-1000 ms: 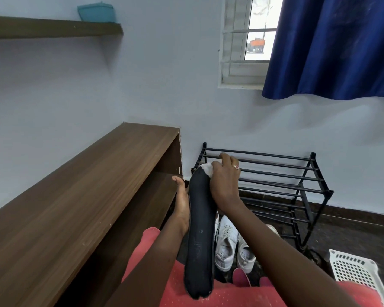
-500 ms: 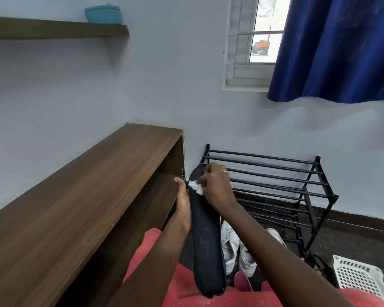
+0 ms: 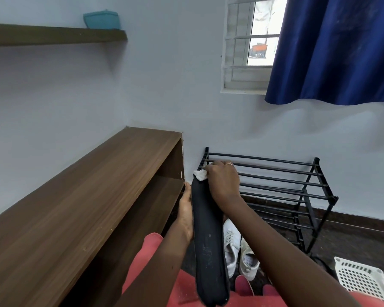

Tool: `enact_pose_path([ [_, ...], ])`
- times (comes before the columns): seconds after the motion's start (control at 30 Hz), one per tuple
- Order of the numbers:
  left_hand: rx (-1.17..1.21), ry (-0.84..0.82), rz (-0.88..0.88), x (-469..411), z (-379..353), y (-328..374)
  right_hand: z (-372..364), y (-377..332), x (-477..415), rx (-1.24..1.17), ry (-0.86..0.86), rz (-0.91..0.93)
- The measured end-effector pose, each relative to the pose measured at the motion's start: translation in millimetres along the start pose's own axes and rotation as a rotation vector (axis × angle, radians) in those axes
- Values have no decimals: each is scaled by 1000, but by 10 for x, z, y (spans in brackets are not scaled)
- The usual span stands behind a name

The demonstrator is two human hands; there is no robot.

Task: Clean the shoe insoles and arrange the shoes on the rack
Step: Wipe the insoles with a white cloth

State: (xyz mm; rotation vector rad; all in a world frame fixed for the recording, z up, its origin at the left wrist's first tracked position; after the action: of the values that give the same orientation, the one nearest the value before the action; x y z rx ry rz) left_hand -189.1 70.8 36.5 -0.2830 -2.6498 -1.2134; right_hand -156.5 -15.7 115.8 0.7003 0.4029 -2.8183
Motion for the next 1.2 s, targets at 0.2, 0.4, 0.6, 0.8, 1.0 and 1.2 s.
enact_pose_path([
  [0.2, -69, 147, -40, -60, 36, 79, -101, -246, 339, -39, -162, 98],
  [0.4, -67, 296, -3, -124, 243, 46, -141, -299, 558, -192, -491, 3],
  [0.6, -72, 280, -6, -69, 184, 51, -220, -194, 466, -336, -447, -52],
  [0.8, 53, -58, 64, 84, 10, 46, -177, -60, 70, -373, -208, -100],
  [1.0, 68, -9, -55, -33, 69, 118, -100, -165, 189, -412, -222, -14],
  [1.2, -17, 120, -157, -160, 196, 238, -70, -293, 517, -458, -396, 100],
])
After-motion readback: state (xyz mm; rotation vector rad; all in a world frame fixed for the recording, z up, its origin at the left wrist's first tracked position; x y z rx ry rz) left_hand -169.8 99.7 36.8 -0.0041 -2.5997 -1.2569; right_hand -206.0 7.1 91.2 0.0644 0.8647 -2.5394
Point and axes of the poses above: each hand's wrist, its own x-axis away from the middle knuckle, its own z-axis out of the back of the hand, y = z × x, the point moved 2 cm from there along -x, towards the middle knuckle, and after that the axes turned 4 degrees about -z, right-handed, at the moved point
